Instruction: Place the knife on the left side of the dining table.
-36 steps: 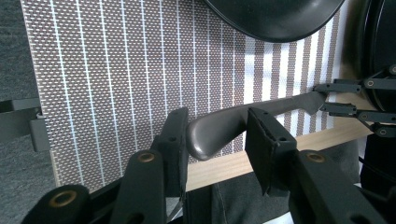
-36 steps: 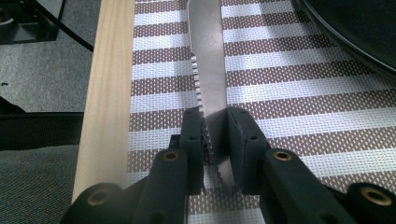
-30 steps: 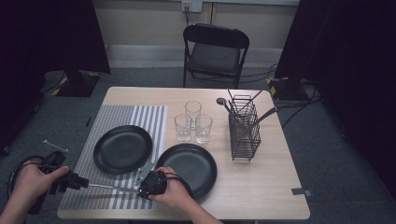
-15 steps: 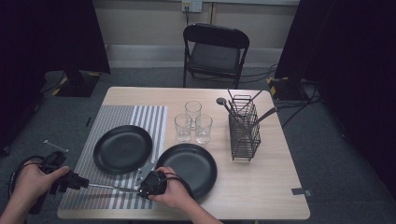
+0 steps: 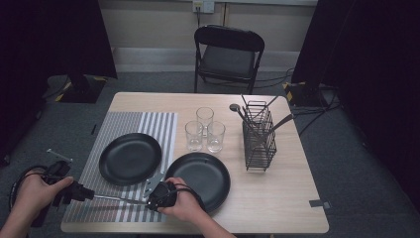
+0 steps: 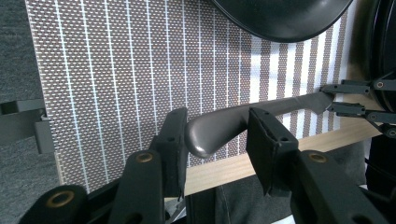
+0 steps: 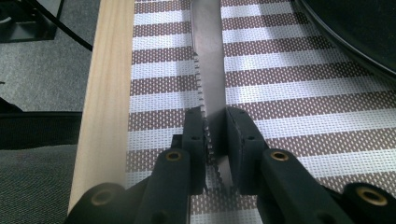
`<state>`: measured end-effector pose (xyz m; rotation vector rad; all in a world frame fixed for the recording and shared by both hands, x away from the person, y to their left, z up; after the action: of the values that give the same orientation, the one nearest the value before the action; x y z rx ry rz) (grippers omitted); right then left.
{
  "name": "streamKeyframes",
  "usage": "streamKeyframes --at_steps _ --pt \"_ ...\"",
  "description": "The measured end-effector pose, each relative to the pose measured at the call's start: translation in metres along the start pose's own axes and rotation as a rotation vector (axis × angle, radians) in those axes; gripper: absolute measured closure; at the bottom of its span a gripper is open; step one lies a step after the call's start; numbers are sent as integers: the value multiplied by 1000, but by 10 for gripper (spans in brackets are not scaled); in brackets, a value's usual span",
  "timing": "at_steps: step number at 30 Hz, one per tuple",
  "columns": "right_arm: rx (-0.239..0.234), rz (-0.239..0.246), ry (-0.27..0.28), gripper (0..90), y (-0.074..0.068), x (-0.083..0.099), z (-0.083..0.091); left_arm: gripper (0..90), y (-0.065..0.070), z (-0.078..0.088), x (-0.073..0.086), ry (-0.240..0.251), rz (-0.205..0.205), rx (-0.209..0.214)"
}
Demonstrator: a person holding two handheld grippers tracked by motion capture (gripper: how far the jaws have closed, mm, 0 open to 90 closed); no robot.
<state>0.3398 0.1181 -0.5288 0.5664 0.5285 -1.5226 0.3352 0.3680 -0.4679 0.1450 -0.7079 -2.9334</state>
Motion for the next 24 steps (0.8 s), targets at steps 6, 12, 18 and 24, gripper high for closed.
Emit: streamKeyframes --at_steps 6,12,18,24 --pt "0 0 1 791 0 0 0 592 -3 3 1 -42 -46 0" --pt "2 3 1 796 0 0 0 591 -3 1 1 -30 -35 0" --pt "2 3 4 800 0 0 0 591 -5 2 1 -37 -50 3" --pt "1 -4 3 808 0 0 0 587 -6 -1 0 -13 -36 5"
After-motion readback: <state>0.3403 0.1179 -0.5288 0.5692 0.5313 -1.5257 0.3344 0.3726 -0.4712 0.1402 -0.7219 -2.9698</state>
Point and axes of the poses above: each handheld gripper's, and its own axes: z roughly backward along the jaws, x roughly out of its underside, y roughly to its right, the point moved 6 cm from there along -z, roughly forward along the jaws, and after that the axes turned 3 degrees about z, right-handed, at the moved point
